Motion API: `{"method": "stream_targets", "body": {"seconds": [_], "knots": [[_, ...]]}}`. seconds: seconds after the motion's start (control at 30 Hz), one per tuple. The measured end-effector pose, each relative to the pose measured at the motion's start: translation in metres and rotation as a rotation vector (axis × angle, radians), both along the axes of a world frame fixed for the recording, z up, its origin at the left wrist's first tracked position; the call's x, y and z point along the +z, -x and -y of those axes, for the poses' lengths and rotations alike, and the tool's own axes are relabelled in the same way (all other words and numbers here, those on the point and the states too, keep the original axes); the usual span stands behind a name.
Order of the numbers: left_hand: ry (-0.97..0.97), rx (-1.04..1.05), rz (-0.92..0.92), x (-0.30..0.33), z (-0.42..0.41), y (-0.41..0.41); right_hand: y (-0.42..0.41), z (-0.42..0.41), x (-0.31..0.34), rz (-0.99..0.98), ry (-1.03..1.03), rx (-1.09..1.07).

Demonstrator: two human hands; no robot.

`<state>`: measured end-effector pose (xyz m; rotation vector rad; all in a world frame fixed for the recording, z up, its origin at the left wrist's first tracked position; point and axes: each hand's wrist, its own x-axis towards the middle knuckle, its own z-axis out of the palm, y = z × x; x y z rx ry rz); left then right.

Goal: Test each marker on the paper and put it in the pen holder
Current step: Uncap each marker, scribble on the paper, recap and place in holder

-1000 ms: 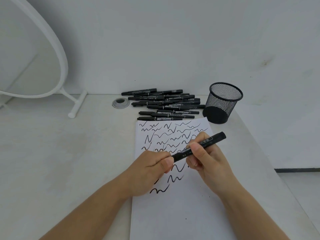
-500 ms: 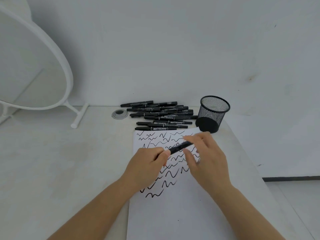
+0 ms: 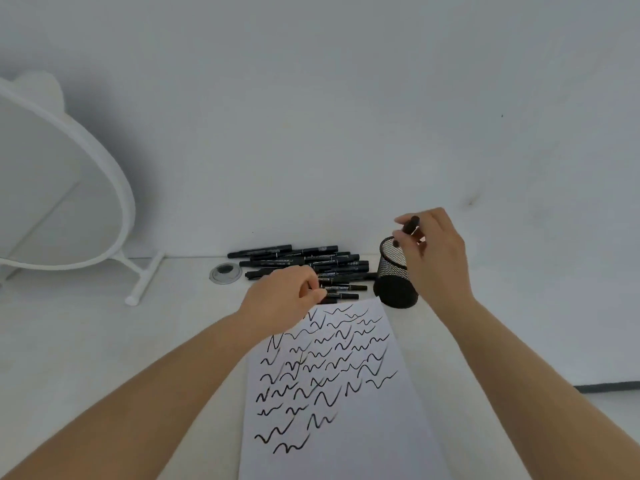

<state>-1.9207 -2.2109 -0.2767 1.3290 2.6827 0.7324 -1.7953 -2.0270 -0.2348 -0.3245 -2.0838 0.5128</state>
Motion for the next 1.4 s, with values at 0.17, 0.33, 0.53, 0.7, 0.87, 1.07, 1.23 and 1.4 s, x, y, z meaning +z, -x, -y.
{"method": "stream_targets", "body": {"seconds": [0.17, 0.33, 0.53, 0.7, 0.87, 1.07, 1.23, 1.4], "knots": [[0.084, 0.175, -0.094, -0.019, 0.002, 0.075, 0.014, -0.021, -0.011, 0.046, 0.255, -0.080], [0.107, 0.222, -0.136, -0.038, 0.010, 0.111, 0.019, -0.023, -0.031, 0.189, 0.311, -0.162], [0.164, 0.216, -0.179, -0.049, 0.004, 0.124, 0.023, -0.028, -0.042, 0.192, 0.218, -0.211], [0.251, 0.210, -0.173, -0.050, -0.004, 0.134, 0.030, -0.034, -0.043, 0.229, 0.167, -0.206], [0.312, 0.199, -0.201, -0.046, -0.006, 0.142, 0.042, -0.031, -0.041, 0.323, 0.123, -0.226], [0.286, 0.212, -0.189, -0.047, -0.001, 0.144, 0.050, -0.027, -0.040, 0.331, 0.136, -0.225], [0.137, 0.227, -0.223, -0.040, 0.004, 0.136, 0.048, -0.027, -0.038, 0.388, 0.110, -0.233], [-0.005, 0.206, -0.282, -0.023, 0.006, 0.110, 0.040, -0.025, -0.033, 0.422, 0.021, -0.315]]}}
